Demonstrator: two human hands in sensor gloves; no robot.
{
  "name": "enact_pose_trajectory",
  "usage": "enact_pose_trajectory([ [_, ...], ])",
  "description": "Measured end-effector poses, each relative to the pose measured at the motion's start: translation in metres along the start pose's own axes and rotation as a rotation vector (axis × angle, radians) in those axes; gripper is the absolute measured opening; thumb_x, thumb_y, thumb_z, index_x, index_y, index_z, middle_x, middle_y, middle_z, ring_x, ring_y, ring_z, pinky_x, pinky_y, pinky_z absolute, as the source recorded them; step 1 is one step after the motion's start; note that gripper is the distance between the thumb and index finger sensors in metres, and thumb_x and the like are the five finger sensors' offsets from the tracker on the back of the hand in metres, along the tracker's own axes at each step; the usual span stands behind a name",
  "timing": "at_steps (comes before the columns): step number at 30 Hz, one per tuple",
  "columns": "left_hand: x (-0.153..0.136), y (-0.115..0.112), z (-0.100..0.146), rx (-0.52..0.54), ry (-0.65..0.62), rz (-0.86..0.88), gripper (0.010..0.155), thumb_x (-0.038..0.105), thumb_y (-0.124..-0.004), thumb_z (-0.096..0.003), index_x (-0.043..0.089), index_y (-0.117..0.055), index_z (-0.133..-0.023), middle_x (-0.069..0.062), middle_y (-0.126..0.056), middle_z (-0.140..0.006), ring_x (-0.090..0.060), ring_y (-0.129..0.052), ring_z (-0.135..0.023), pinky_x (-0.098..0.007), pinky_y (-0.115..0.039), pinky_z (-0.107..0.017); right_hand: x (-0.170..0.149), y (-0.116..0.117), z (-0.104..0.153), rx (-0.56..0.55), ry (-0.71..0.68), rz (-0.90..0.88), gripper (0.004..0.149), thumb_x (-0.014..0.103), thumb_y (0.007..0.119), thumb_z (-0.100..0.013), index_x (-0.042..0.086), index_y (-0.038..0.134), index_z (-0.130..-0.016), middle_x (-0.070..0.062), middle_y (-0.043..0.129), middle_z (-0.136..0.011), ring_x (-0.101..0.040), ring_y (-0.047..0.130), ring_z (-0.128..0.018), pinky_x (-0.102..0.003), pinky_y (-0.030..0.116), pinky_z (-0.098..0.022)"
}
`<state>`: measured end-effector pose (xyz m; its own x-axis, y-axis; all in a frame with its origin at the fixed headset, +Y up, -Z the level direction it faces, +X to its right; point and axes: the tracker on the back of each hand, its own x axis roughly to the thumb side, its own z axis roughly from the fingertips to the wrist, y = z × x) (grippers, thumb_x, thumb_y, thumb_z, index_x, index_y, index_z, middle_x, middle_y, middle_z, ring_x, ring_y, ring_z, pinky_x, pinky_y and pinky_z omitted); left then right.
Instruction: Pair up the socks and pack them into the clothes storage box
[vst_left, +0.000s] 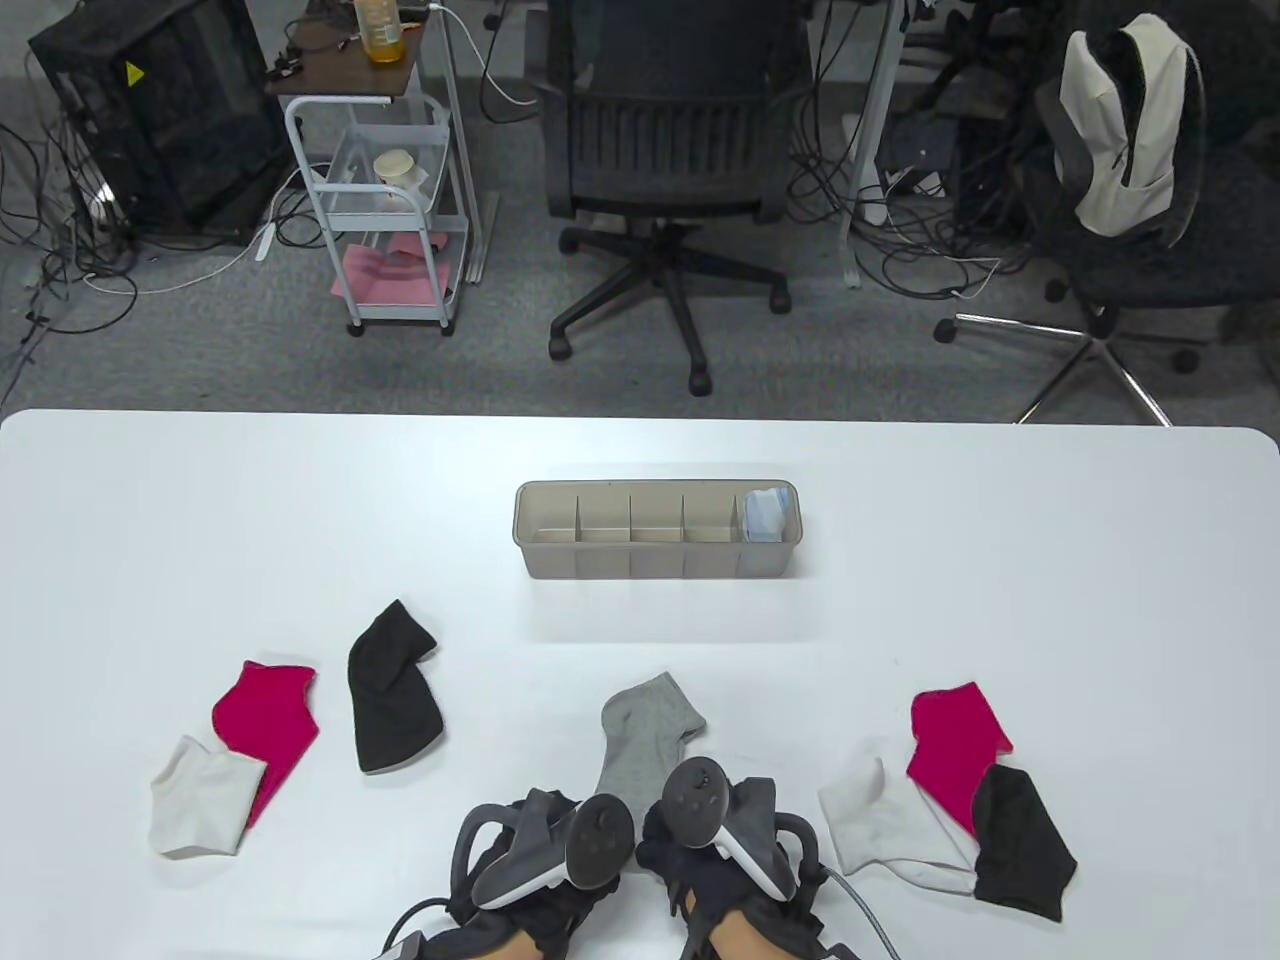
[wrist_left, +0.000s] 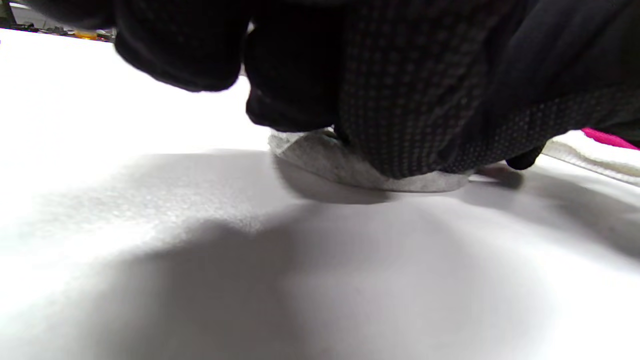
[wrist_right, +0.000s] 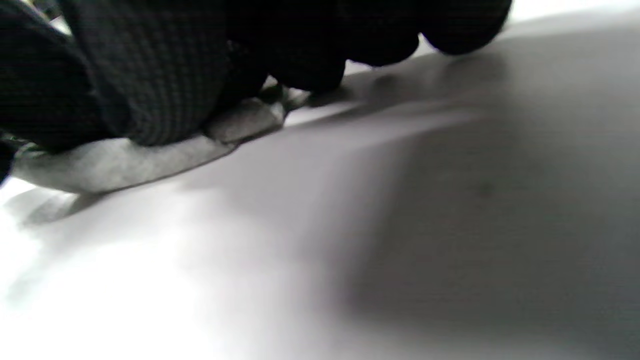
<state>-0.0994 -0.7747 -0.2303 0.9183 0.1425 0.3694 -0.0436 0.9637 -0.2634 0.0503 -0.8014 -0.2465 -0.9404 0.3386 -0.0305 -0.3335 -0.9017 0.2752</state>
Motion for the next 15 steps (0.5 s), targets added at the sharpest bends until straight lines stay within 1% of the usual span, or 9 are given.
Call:
enact_pose_trajectory([
  [4,0.002,-0.003,-0.003,0.022,-0.009,-0.008,0.049,0.035,-0.094,-0.0384,0.023,-0.090,-0.086,-0.006,-0.094,-0.056,-0.035,-0.085,-0.043,-0.059,-0.068,-0.039,-0.002,-0.004,0.000,0.031,-0.029,0.013,0.036,0.041,0.089,-0.037,0.040,0.086,-0.073,0.002,0.083,-0.076,-0.024,0.076,-0.067,-0.047,0.065,-0.057],
  [6,0.002,-0.006,-0.006,0.028,-0.006,-0.013,0.054,0.036,-0.094,-0.0380,0.015,-0.087,-0.088,-0.006,-0.091,-0.058,-0.035,-0.084,-0.044,-0.059,-0.066,-0.040,-0.005,-0.008,0.003,0.066,-0.062,0.008,0.038,0.038,0.088,-0.039,0.039,0.085,-0.077,0.002,0.082,-0.079,-0.024,0.075,-0.068,-0.046,0.065,-0.057],
  [8,0.001,-0.008,-0.010,0.038,-0.002,0.000,0.055,0.036,-0.094,-0.0379,0.008,-0.087,-0.085,-0.006,-0.090,-0.057,-0.035,-0.083,-0.045,-0.059,-0.066,-0.040,-0.007,-0.009,0.007,0.085,-0.099,0.024,0.041,0.034,0.088,-0.040,0.039,0.083,-0.080,0.002,0.081,-0.080,-0.024,0.075,-0.069,-0.047,0.064,-0.058],
  [9,-0.001,-0.007,-0.013,0.064,-0.003,0.030,0.052,0.035,-0.093,-0.0379,0.006,-0.090,-0.082,-0.006,-0.091,-0.054,-0.035,-0.084,-0.043,-0.059,-0.067,-0.039,-0.008,-0.008,0.010,0.093,-0.125,0.057,0.044,0.036,0.089,-0.039,0.040,0.081,-0.083,0.001,0.080,-0.081,-0.024,0.074,-0.070,-0.047,0.063,-0.058],
  [10,-0.003,-0.006,-0.016,0.062,0.014,0.070,0.051,0.035,-0.093,-0.0381,0.005,-0.092,-0.079,-0.007,-0.092,-0.052,-0.035,-0.085,-0.042,-0.059,-0.067,-0.039,-0.007,-0.007,0.012,0.084,-0.153,0.100,0.048,0.039,0.090,-0.038,0.041,0.078,-0.085,0.001,0.079,-0.082,-0.025,0.073,-0.071,-0.047,0.063,-0.059],
  [11,-0.005,-0.005,-0.018,0.051,0.029,0.103,0.050,0.034,-0.092,-0.0384,0.003,-0.094,-0.078,-0.008,-0.092,-0.051,-0.036,-0.085,-0.041,-0.060,-0.067,-0.038,-0.006,-0.006,0.013,0.069,-0.171,0.133,0.053,0.044,0.091,-0.036,0.041,0.075,-0.087,0.001,0.078,-0.083,-0.024,0.072,-0.072,-0.047,0.062,-0.059],
  [13,-0.012,-0.005,-0.024,0.022,0.076,0.182,0.051,0.034,-0.089,-0.0399,-0.002,-0.096,-0.076,-0.009,-0.092,-0.049,-0.036,-0.084,-0.040,-0.060,-0.067,-0.037,-0.001,-0.005,0.014,0.032,-0.181,0.173,0.055,0.048,0.091,-0.034,0.040,0.075,-0.086,0.001,0.078,-0.083,-0.024,0.072,-0.072,-0.047,0.062,-0.060],
  [14,-0.015,-0.005,-0.027,0.002,0.101,0.218,0.037,0.034,-0.088,-0.0405,0.021,-0.095,-0.074,-0.009,-0.092,-0.048,-0.036,-0.084,-0.039,-0.060,-0.067,-0.037,0.000,-0.004,0.013,0.012,-0.181,0.178,0.053,0.049,0.090,-0.034,0.040,0.076,-0.085,0.002,0.079,-0.082,-0.024,0.073,-0.071,-0.047,0.063,-0.059],
  [15,-0.021,-0.005,-0.031,-0.024,0.146,0.281,0.036,0.034,-0.088,-0.0406,0.021,-0.095,-0.073,-0.009,-0.092,-0.046,-0.036,-0.084,-0.038,-0.060,-0.067,-0.036,0.003,-0.003,0.011,-0.035,-0.167,0.170,0.047,0.050,0.087,-0.036,0.040,0.080,-0.081,0.003,0.081,-0.079,-0.023,0.075,-0.069,-0.046,0.064,-0.058],
])
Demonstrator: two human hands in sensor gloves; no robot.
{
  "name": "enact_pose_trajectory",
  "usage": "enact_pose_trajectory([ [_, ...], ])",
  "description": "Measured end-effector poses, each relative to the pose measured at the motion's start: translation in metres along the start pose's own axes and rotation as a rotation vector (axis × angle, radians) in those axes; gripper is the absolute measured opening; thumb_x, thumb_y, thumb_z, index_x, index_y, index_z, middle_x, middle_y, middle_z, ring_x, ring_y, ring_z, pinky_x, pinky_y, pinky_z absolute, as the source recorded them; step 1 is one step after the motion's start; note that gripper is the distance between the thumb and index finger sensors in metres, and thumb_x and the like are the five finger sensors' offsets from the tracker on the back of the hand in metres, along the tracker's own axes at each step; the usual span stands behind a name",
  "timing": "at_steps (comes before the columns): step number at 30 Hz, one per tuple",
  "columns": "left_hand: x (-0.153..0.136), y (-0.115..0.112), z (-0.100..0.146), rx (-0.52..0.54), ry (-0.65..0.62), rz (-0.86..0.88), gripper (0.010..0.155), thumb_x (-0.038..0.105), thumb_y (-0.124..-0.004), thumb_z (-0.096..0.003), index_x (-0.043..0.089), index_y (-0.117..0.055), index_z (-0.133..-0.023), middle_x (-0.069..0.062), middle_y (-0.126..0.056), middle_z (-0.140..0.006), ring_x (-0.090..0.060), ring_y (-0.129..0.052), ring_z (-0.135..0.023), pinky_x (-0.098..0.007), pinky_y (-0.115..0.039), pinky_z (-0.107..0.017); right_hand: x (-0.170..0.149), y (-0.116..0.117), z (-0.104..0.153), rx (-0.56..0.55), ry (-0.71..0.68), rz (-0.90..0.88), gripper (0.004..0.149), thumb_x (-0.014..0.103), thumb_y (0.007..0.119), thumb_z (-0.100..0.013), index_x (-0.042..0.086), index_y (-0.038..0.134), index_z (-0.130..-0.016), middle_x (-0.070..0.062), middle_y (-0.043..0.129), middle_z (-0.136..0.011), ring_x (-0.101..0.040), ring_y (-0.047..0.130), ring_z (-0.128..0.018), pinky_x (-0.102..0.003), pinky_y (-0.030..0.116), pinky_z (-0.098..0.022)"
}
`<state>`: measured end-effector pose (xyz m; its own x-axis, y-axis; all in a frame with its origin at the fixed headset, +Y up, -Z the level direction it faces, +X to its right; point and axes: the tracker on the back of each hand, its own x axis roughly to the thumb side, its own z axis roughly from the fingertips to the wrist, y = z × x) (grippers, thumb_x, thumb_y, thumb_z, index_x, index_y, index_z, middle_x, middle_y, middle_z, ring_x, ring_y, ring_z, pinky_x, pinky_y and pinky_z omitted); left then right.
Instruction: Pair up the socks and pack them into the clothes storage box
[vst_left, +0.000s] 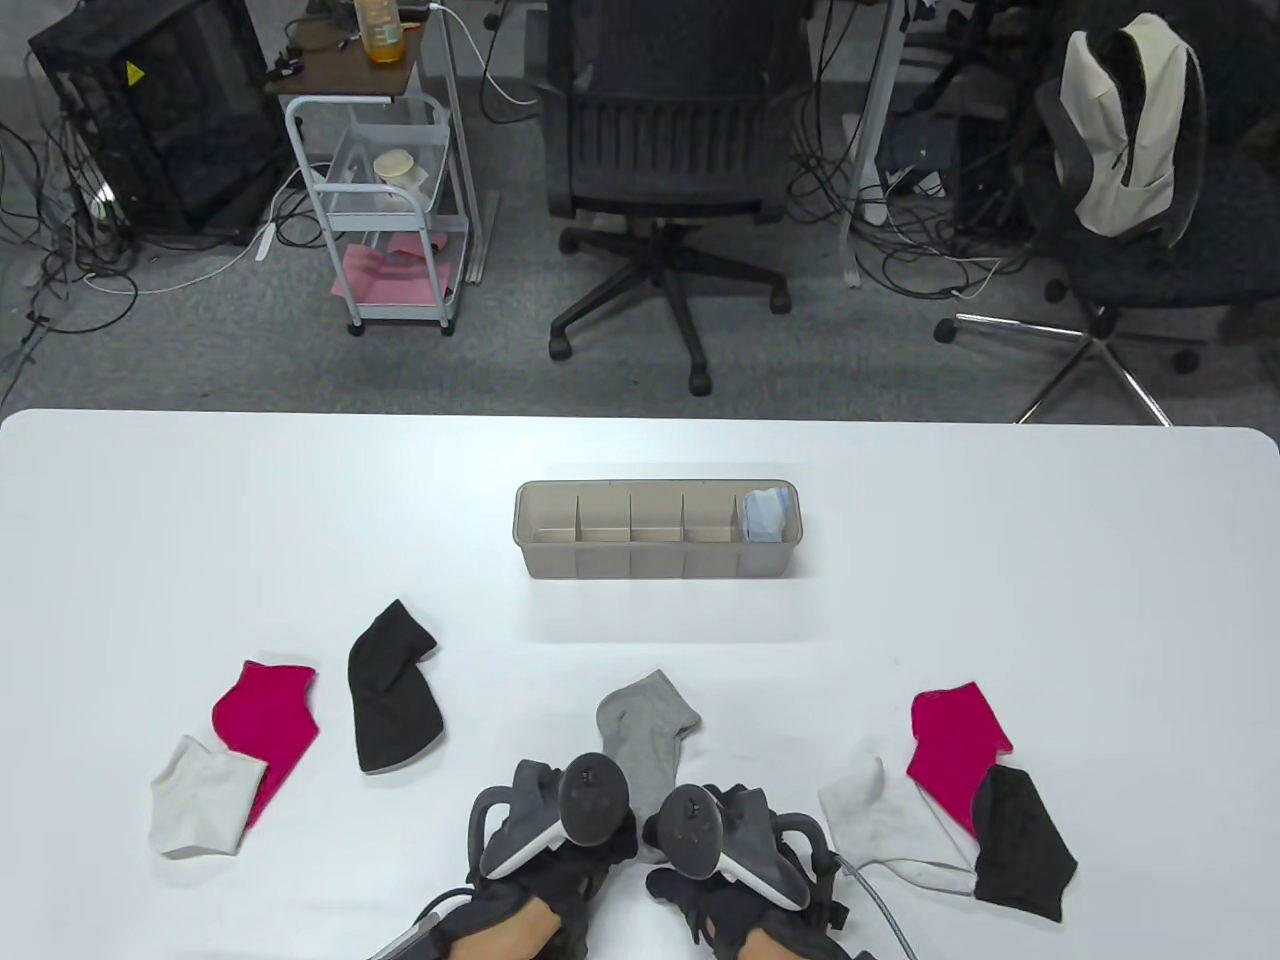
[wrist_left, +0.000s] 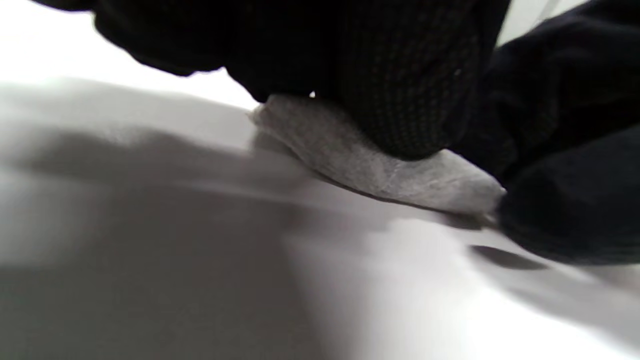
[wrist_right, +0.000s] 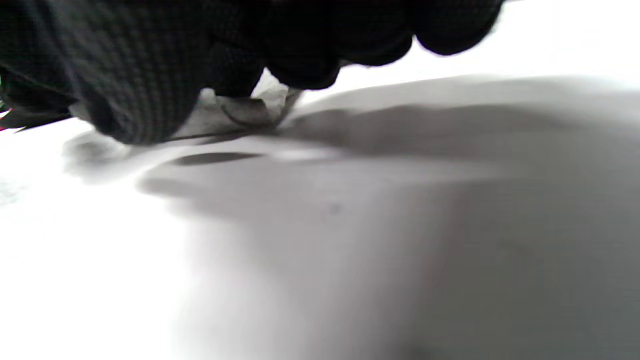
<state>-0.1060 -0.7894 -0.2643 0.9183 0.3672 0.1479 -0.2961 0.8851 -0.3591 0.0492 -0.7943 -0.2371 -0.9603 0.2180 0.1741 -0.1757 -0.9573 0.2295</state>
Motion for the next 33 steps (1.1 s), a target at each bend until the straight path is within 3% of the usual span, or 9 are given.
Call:
enact_pose_trajectory([
  [3,-0.004,0.001,-0.009,-0.050,0.073,0.038,0.033,0.035,-0.088,-0.0405,0.021,-0.096,-0.069,-0.008,-0.091,-0.042,-0.035,-0.084,-0.036,-0.060,-0.067,-0.035,0.001,0.001,-0.006,-0.058,0.043,0.013,0.039,0.050,0.085,-0.036,0.041,0.086,-0.073,0.004,0.085,-0.074,-0.022,0.078,-0.066,-0.045,0.066,-0.057],
  [8,0.006,0.001,-0.013,-0.049,0.113,-0.091,0.031,0.035,-0.086,-0.0418,0.022,-0.091,-0.069,-0.006,-0.088,-0.046,-0.034,-0.082,-0.041,-0.059,-0.065,-0.038,-0.003,0.000,-0.014,-0.048,0.114,-0.019,0.035,0.054,0.084,-0.035,0.043,0.088,-0.068,0.004,0.085,-0.074,-0.022,0.078,-0.067,-0.045,0.066,-0.057],
  [15,0.009,0.003,-0.009,0.053,0.027,-0.134,0.039,0.034,-0.087,-0.0423,0.023,-0.084,-0.080,-0.008,-0.083,-0.059,-0.034,-0.078,-0.049,-0.059,-0.063,-0.042,-0.006,0.003,-0.023,0.010,0.234,-0.135,0.030,0.051,0.082,-0.039,0.040,0.086,-0.067,0.005,0.084,-0.073,-0.021,0.077,-0.066,-0.045,0.066,-0.056],
  [16,0.011,0.005,-0.005,0.064,0.016,-0.135,0.054,0.032,-0.089,-0.0412,-0.007,-0.089,-0.079,-0.008,-0.085,-0.057,-0.034,-0.080,-0.047,-0.059,-0.064,-0.041,-0.005,0.003,-0.024,0.014,0.240,-0.133,0.030,0.051,0.083,-0.039,0.038,0.086,-0.066,0.004,0.084,-0.073,-0.021,0.077,-0.066,-0.045,0.066,-0.056],
  [21,0.020,0.007,0.015,0.057,-0.069,-0.233,0.043,0.030,-0.092,-0.0400,0.016,-0.094,-0.081,-0.007,-0.093,-0.053,-0.033,-0.085,-0.042,-0.058,-0.068,-0.039,-0.001,0.003,-0.027,0.031,0.252,-0.110,0.031,0.050,0.083,-0.039,0.035,0.084,-0.066,0.004,0.083,-0.072,-0.022,0.076,-0.066,-0.045,0.065,-0.057],
  [25,0.026,-0.002,0.016,0.057,-0.080,-0.292,0.051,0.033,-0.094,-0.0382,0.012,-0.089,-0.084,-0.009,-0.092,-0.054,-0.035,-0.084,-0.042,-0.059,-0.067,-0.039,0.000,0.003,-0.028,0.015,0.245,-0.095,0.031,0.051,0.084,-0.039,0.033,0.085,-0.065,0.004,0.083,-0.071,-0.022,0.076,-0.065,-0.045,0.065,-0.056],
  [30,0.026,-0.006,0.013,0.085,-0.085,-0.320,0.055,0.034,-0.095,-0.0365,0.006,-0.088,-0.083,-0.007,-0.090,-0.054,-0.034,-0.084,-0.043,-0.058,-0.067,-0.039,-0.009,-0.005,-0.021,0.021,0.229,-0.138,0.034,0.049,0.087,-0.038,0.042,0.086,-0.071,0.005,0.083,-0.074,-0.021,0.077,-0.065,-0.044,0.066,-0.055],
  [31,0.025,-0.006,0.013,0.089,-0.087,-0.314,0.055,0.034,-0.095,-0.0363,0.005,-0.089,-0.083,-0.007,-0.090,-0.053,-0.034,-0.084,-0.042,-0.058,-0.067,-0.039,-0.011,-0.009,-0.018,0.000,0.222,-0.140,0.039,0.046,0.088,-0.038,0.045,0.084,-0.077,0.005,0.083,-0.074,-0.021,0.077,-0.065,-0.044,0.066,-0.055],
  [33,0.023,-0.006,0.012,0.077,-0.085,-0.306,0.056,0.034,-0.094,-0.0369,0.004,-0.087,-0.083,-0.006,-0.090,-0.054,-0.033,-0.083,-0.043,-0.058,-0.067,-0.039,-0.016,-0.018,-0.012,-0.090,0.176,-0.135,0.038,0.042,0.091,-0.038,0.045,0.086,-0.076,0.005,0.084,-0.072,-0.021,0.078,-0.063,-0.044,0.067,-0.054],
])
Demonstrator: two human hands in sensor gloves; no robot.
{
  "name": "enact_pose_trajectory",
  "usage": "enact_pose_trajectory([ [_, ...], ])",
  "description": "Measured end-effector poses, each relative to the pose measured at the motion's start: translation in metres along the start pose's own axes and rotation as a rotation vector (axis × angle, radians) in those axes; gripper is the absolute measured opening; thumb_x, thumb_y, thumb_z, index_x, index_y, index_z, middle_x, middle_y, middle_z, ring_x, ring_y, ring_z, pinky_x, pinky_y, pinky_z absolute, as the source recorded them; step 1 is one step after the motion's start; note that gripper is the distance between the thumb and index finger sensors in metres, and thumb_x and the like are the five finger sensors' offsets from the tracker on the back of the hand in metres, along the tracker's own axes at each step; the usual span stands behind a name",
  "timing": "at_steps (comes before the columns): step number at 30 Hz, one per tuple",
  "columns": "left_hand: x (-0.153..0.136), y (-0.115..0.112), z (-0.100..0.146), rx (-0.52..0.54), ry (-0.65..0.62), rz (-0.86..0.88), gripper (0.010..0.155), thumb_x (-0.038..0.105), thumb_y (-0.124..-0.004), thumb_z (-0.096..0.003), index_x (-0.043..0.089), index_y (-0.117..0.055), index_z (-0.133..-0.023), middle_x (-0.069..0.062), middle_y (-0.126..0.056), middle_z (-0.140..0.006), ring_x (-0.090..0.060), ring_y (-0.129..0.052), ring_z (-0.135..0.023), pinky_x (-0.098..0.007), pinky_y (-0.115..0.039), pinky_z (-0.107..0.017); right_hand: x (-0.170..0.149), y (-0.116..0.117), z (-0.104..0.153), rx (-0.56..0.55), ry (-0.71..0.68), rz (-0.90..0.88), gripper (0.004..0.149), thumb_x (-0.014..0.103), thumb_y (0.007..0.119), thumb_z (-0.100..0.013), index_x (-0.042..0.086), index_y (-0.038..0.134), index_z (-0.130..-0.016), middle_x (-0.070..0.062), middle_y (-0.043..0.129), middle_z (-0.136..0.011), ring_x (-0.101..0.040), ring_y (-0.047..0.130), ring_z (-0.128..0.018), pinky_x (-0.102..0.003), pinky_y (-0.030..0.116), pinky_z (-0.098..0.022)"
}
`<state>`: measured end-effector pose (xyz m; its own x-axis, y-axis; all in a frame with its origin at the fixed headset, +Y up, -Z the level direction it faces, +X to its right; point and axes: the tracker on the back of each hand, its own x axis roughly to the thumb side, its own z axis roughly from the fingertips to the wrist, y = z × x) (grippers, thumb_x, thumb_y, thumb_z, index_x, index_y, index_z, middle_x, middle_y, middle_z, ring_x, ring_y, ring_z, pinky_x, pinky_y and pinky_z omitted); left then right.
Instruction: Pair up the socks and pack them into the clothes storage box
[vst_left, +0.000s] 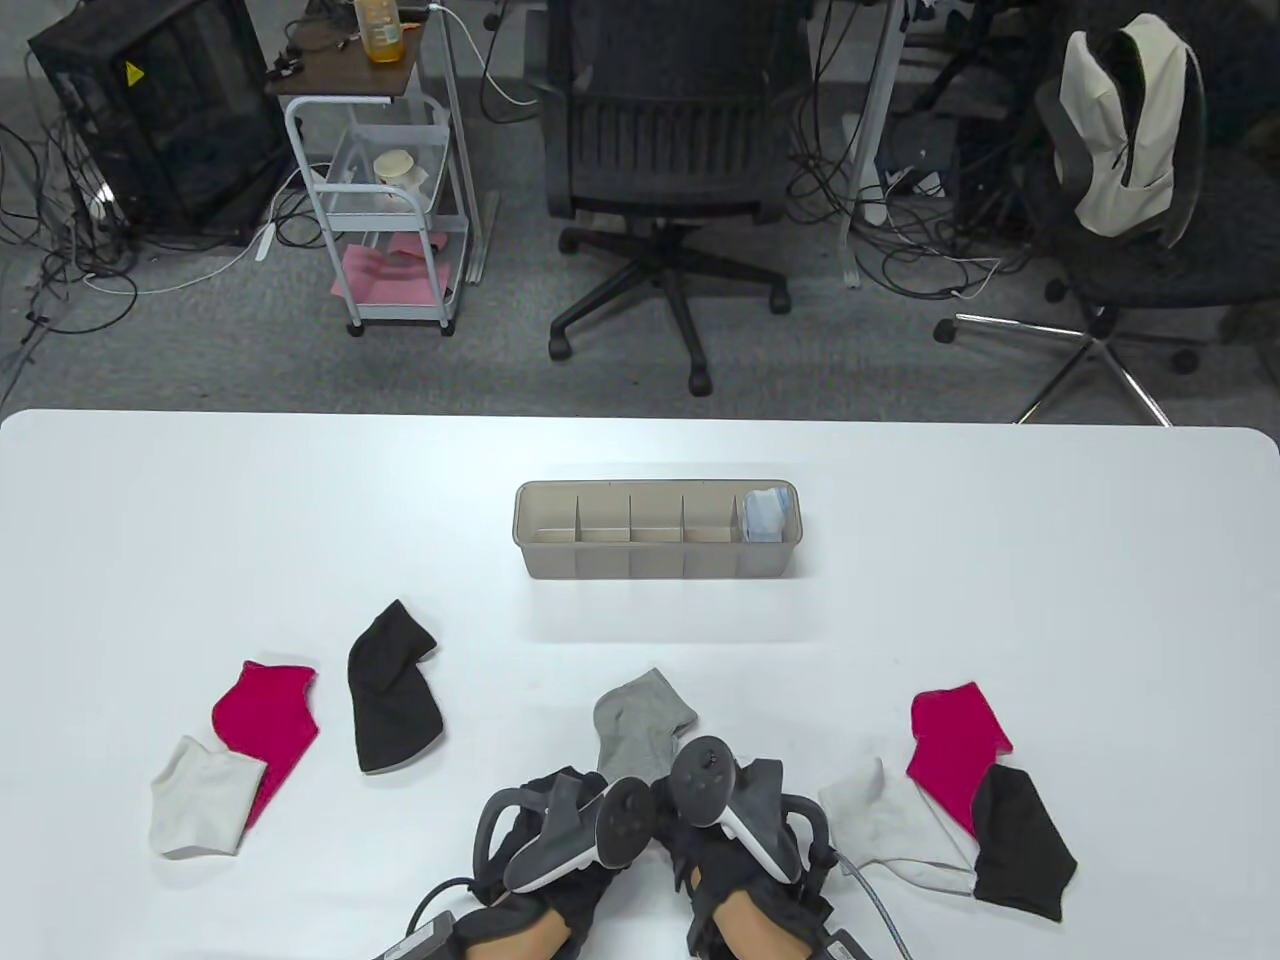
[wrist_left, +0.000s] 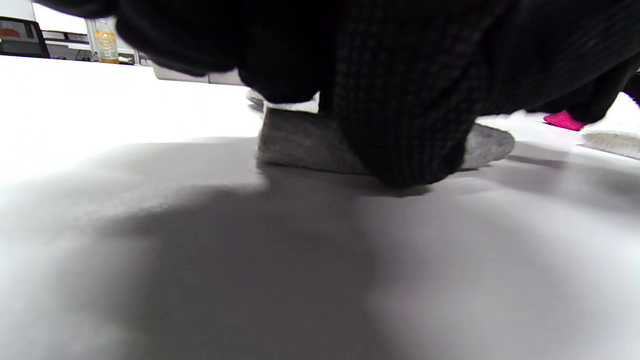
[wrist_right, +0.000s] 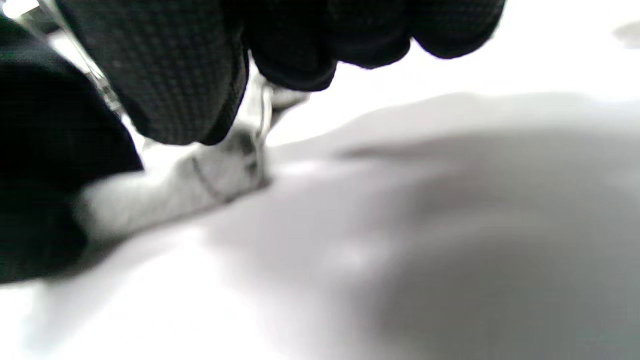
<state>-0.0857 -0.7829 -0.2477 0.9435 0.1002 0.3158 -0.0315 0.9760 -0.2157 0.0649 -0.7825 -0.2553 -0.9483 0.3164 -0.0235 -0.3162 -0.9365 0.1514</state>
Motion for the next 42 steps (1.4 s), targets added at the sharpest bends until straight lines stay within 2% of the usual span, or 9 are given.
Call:
enact_pose_trajectory([
  [2,-0.002,0.000,-0.001,0.005,-0.002,0.025,0.055,0.034,-0.094,-0.0370,0.004,-0.088,-0.083,-0.006,-0.090,-0.054,-0.033,-0.083,-0.043,-0.058,-0.067,-0.039,-0.001,-0.005,0.006,-0.027,-0.031,0.046,0.037,0.040,0.093,-0.037,0.046,0.088,-0.073,0.005,0.085,-0.071,-0.021,0.078,-0.063,-0.044,0.067,-0.054],
  [3,-0.003,0.000,-0.002,0.000,-0.001,0.033,0.046,0.034,-0.093,-0.0374,0.020,-0.087,-0.081,-0.006,-0.090,-0.054,-0.033,-0.083,-0.043,-0.058,-0.067,-0.039,0.000,-0.004,0.009,-0.032,-0.054,0.075,0.037,0.041,0.093,-0.036,0.047,0.089,-0.073,0.005,0.085,-0.071,-0.021,0.079,-0.063,-0.044,0.067,-0.054],
  [6,-0.007,0.002,-0.005,0.000,0.009,0.081,0.054,0.032,-0.092,-0.0381,0.001,-0.091,-0.081,-0.007,-0.090,-0.053,-0.034,-0.083,-0.043,-0.058,-0.067,-0.039,0.007,0.003,0.016,-0.037,-0.123,0.186,0.042,0.045,0.095,-0.034,0.047,0.088,-0.075,0.005,0.086,-0.071,-0.021,0.079,-0.063,-0.045,0.067,-0.055],
  [7,-0.010,0.003,-0.007,-0.012,0.019,0.097,0.044,0.032,-0.092,-0.0383,0.019,-0.090,-0.080,-0.007,-0.090,-0.053,-0.034,-0.083,-0.043,-0.058,-0.067,-0.039,0.011,0.006,0.016,-0.043,-0.131,0.224,0.044,0.047,0.094,-0.033,0.047,0.088,-0.076,0.005,0.086,-0.071,-0.021,0.079,-0.063,-0.045,0.067,-0.055],
  [8,-0.012,0.003,-0.008,-0.022,0.025,0.110,0.056,0.031,-0.091,-0.0386,-0.003,-0.091,-0.083,-0.007,-0.090,-0.053,-0.034,-0.083,-0.043,-0.058,-0.067,-0.039,0.012,0.007,0.016,-0.049,-0.136,0.242,0.044,0.048,0.094,-0.033,0.047,0.088,-0.076,0.006,0.086,-0.071,-0.021,0.079,-0.063,-0.045,0.067,-0.055],
  [9,-0.015,0.003,-0.011,-0.035,0.035,0.133,0.045,0.030,-0.091,-0.0385,0.020,-0.090,-0.082,-0.007,-0.090,-0.053,-0.033,-0.083,-0.043,-0.058,-0.067,-0.039,0.014,0.008,0.015,-0.056,-0.140,0.253,0.044,0.049,0.093,-0.033,0.046,0.088,-0.076,0.006,0.087,-0.070,-0.021,0.080,-0.063,-0.044,0.068,-0.055],
  [15,-0.035,0.001,-0.023,-0.087,0.191,0.364,0.039,0.035,-0.088,-0.0397,0.017,-0.095,-0.073,-0.008,-0.091,-0.043,-0.035,-0.083,-0.036,-0.060,-0.066,-0.035,0.018,0.014,-0.002,-0.088,-0.089,0.226,0.037,0.052,0.088,-0.033,0.044,0.091,-0.070,0.007,0.089,-0.066,-0.020,0.081,-0.060,-0.044,0.069,-0.053],
  [33,-0.005,0.007,-0.003,0.047,0.059,0.033,0.051,0.035,-0.094,-0.0368,0.017,-0.086,-0.084,-0.007,-0.089,-0.054,-0.034,-0.083,-0.043,-0.059,-0.067,-0.039,0.024,0.019,-0.022,0.090,0.110,0.128,0.031,0.049,0.080,-0.040,0.037,0.083,-0.068,0.005,0.084,-0.066,-0.021,0.077,-0.062,-0.045,0.066,-0.055],
  [42,-0.011,0.000,-0.012,0.066,0.041,0.047,0.048,0.032,-0.094,-0.0360,0.019,-0.085,-0.081,-0.005,-0.088,-0.051,-0.032,-0.082,-0.040,-0.056,-0.069,-0.035,0.015,0.002,-0.011,-0.065,-0.031,0.080,0.037,0.045,0.092,-0.035,0.045,0.089,-0.071,0.009,0.086,-0.058,-0.017,0.080,-0.053,-0.042,0.070,-0.049],
])
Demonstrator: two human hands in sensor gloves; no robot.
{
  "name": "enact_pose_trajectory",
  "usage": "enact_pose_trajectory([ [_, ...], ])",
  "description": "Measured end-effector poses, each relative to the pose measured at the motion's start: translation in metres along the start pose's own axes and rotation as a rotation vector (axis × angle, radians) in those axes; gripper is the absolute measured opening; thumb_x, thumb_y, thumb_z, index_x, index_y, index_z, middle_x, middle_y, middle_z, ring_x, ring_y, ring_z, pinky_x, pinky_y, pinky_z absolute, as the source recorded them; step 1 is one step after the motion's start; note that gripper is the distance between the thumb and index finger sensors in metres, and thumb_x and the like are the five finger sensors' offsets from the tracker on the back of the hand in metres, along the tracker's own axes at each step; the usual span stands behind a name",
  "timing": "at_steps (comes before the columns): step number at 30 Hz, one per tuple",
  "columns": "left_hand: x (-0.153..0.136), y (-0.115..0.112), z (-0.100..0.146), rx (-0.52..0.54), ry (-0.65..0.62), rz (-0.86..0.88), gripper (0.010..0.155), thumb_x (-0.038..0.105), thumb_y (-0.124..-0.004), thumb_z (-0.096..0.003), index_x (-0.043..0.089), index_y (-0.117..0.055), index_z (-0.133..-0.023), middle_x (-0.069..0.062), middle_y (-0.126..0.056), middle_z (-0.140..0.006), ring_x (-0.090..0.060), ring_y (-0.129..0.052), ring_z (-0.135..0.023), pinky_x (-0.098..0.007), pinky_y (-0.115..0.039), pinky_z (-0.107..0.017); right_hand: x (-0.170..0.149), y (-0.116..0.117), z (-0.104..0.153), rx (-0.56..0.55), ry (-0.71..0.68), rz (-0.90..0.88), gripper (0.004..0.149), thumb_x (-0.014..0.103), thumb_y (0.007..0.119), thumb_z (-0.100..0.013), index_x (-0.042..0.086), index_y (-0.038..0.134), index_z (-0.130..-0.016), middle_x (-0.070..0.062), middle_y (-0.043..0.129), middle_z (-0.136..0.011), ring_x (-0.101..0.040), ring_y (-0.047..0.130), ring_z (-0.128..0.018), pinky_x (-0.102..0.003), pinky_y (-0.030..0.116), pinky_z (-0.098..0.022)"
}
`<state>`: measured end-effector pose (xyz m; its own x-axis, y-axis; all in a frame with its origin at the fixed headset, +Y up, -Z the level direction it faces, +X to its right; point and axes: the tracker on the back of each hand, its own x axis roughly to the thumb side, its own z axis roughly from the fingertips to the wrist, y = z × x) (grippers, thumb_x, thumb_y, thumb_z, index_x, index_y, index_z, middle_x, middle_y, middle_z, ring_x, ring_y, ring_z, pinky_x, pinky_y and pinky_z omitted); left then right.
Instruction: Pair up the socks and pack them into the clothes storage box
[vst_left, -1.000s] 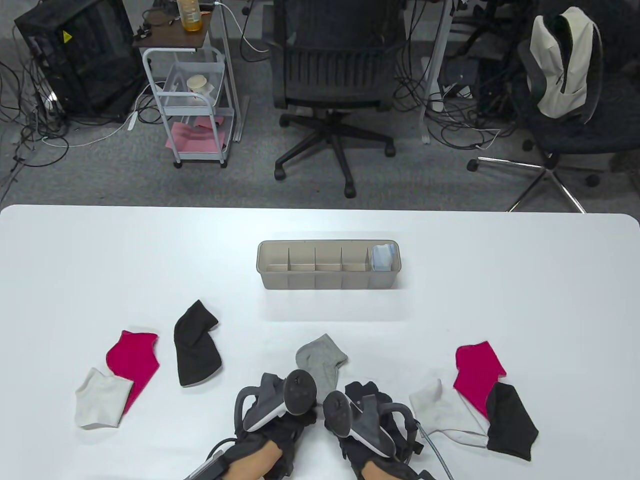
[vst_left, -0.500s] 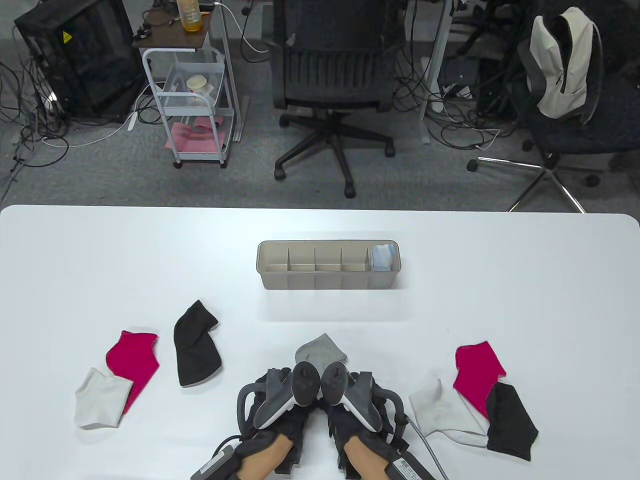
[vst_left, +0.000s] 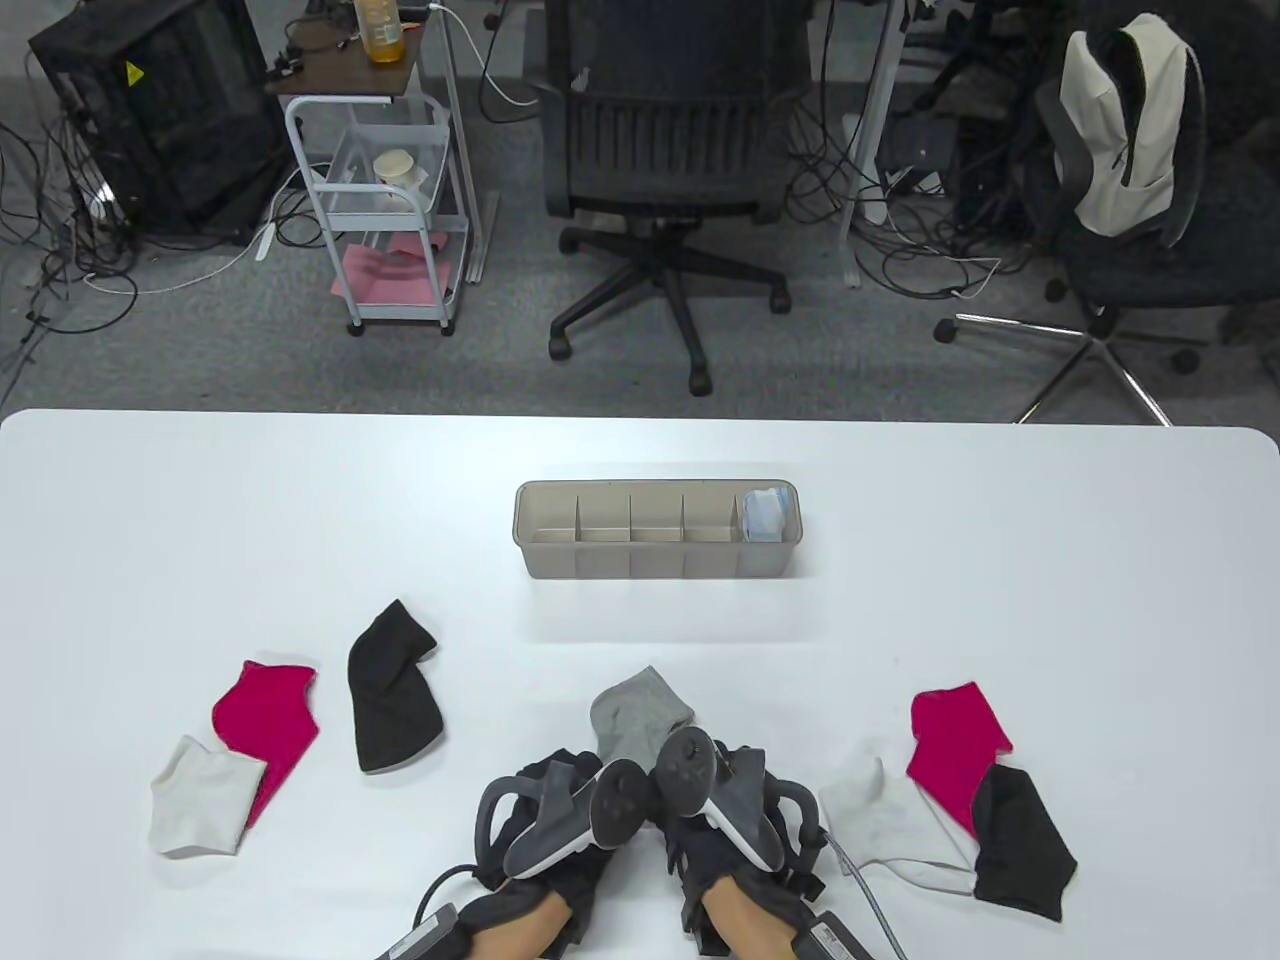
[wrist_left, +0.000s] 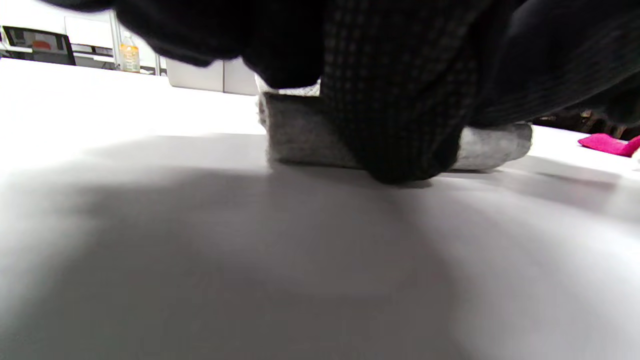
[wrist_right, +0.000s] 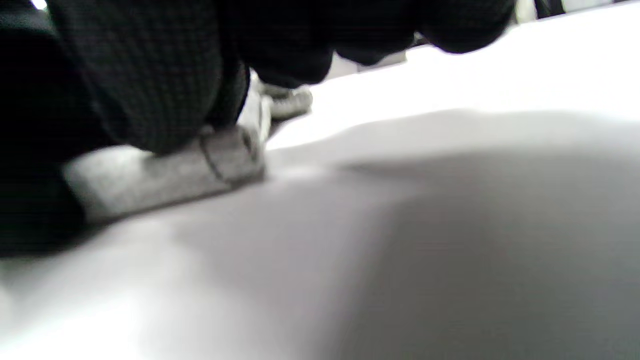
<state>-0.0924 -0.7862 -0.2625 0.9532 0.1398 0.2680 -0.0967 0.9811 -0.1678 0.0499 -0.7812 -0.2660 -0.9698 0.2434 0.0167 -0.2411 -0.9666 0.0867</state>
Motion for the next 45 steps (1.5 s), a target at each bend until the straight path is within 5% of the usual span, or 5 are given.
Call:
enact_pose_trajectory([
  [8,-0.020,0.002,-0.008,-0.073,0.028,0.181,0.045,0.032,-0.093,-0.0369,0.020,-0.088,-0.080,-0.004,-0.089,-0.049,-0.030,-0.083,-0.036,-0.052,-0.071,-0.031,0.009,0.002,0.014,-0.053,-0.130,0.139,0.040,0.048,0.096,-0.030,0.046,0.092,-0.071,0.008,0.088,-0.057,-0.018,0.081,-0.052,-0.043,0.070,-0.049],
  [17,-0.040,-0.002,-0.015,-0.219,0.160,0.418,0.042,0.040,-0.086,-0.0402,0.020,-0.093,-0.076,-0.005,-0.089,-0.042,-0.032,-0.082,-0.033,-0.054,-0.069,-0.029,0.010,0.009,0.005,-0.009,-0.091,0.126,0.040,0.051,0.092,-0.030,0.043,0.093,-0.069,0.008,0.089,-0.055,-0.018,0.082,-0.052,-0.043,0.070,-0.049],
  [22,-0.033,0.000,-0.017,-0.116,0.227,0.291,0.037,0.045,-0.083,-0.0400,0.022,-0.096,-0.067,-0.003,-0.089,-0.037,-0.031,-0.083,-0.030,-0.054,-0.070,-0.028,0.001,0.011,-0.007,0.100,0.025,-0.034,0.038,0.048,0.087,-0.034,0.040,0.092,-0.071,0.007,0.088,-0.055,-0.019,0.081,-0.053,-0.044,0.069,-0.050],
  [27,-0.013,0.010,-0.009,0.011,0.145,0.128,0.038,0.036,-0.088,-0.0403,0.022,-0.088,-0.076,-0.005,-0.086,-0.049,-0.031,-0.081,-0.038,-0.055,-0.068,-0.033,-0.003,0.012,-0.012,0.105,0.077,-0.098,0.034,0.049,0.083,-0.037,0.039,0.094,-0.067,0.007,0.089,-0.053,-0.019,0.081,-0.051,-0.043,0.069,-0.049],
  [45,-0.014,0.002,-0.003,-0.035,0.033,0.132,0.049,0.033,-0.093,-0.0367,0.021,-0.086,-0.083,-0.005,-0.088,-0.052,-0.032,-0.082,-0.041,-0.056,-0.069,-0.035,0.004,-0.004,0.004,-0.070,-0.045,0.039,0.037,0.046,0.093,-0.034,0.042,0.092,-0.070,0.009,0.088,-0.054,-0.017,0.082,-0.051,-0.042,0.071,-0.048],
])
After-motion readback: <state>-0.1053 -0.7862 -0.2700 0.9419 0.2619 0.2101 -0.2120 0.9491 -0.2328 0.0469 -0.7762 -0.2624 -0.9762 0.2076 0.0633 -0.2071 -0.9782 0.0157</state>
